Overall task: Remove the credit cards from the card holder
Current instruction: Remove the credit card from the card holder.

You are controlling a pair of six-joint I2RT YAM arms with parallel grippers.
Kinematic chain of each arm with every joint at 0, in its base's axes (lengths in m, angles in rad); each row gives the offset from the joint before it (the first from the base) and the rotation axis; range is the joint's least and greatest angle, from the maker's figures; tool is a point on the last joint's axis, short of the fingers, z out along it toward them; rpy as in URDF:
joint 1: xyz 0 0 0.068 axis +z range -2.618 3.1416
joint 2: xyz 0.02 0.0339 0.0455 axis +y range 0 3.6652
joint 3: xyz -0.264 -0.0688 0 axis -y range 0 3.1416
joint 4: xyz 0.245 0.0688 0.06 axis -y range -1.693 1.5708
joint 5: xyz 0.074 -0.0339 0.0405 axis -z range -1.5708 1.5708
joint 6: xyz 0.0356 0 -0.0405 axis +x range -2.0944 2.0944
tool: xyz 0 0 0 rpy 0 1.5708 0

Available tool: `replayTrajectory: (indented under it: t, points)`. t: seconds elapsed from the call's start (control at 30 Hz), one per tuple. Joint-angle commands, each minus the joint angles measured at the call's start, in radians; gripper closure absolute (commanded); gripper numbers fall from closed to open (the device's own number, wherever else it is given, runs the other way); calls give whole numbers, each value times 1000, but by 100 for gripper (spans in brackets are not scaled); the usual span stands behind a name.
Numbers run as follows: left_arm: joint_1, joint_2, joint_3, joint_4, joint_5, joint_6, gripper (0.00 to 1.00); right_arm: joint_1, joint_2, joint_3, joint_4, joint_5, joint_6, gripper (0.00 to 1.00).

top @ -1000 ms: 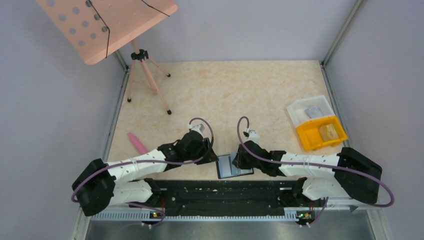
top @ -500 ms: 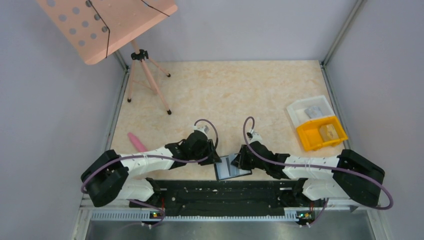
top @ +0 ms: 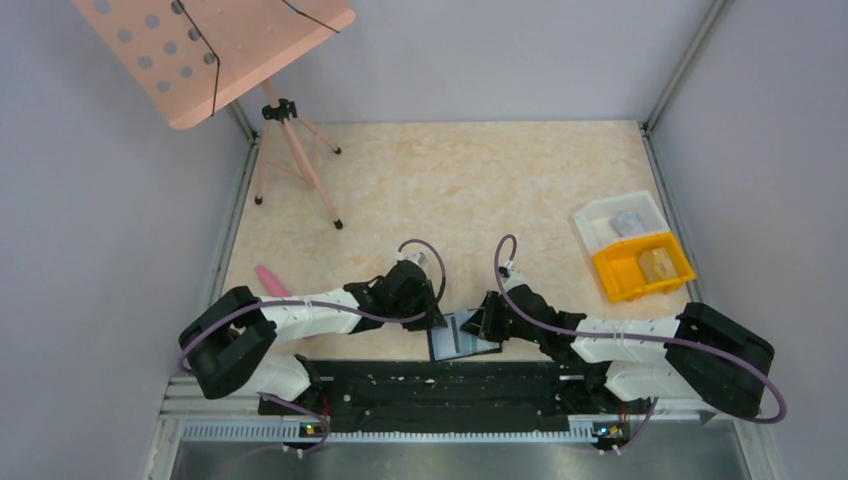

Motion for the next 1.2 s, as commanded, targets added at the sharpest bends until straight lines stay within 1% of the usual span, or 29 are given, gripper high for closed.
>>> replayTrajectory:
  t: [0.0, 0.37, 0.43, 0.57, 0.7, 0.83, 0.97, 1.07, 1.17]
  points:
    - [-18, 29, 58, 27, -5, 1, 71, -13, -20, -12, 131, -51, 6, 87]
    - [-46, 76, 91, 43, 12, -15, 71, -37, -22, -32, 155, -78, -6, 87]
    - [-50, 83, 90, 73, 15, -20, 71, -38, -15, -26, 148, -78, -9, 85]
    - [-51, 89, 99, 76, 25, -18, 71, -37, -10, 6, 86, -74, -25, 76]
    - [-54, 98, 110, 77, 36, -13, 71, -36, -29, 41, -16, -45, -35, 65]
    - [-62, 101, 109, 97, 50, -18, 71, -38, -65, 49, -71, -19, -38, 59]
    - [-63, 112, 105, 142, 72, -32, 71, -37, -106, 61, -119, -16, -43, 57]
    - [-66, 119, 107, 170, 88, -39, 71, -38, -136, 80, -175, 31, -54, 52]
    - [-71, 121, 116, 178, 91, -46, 71, -37, -185, 91, -232, 59, -56, 49]
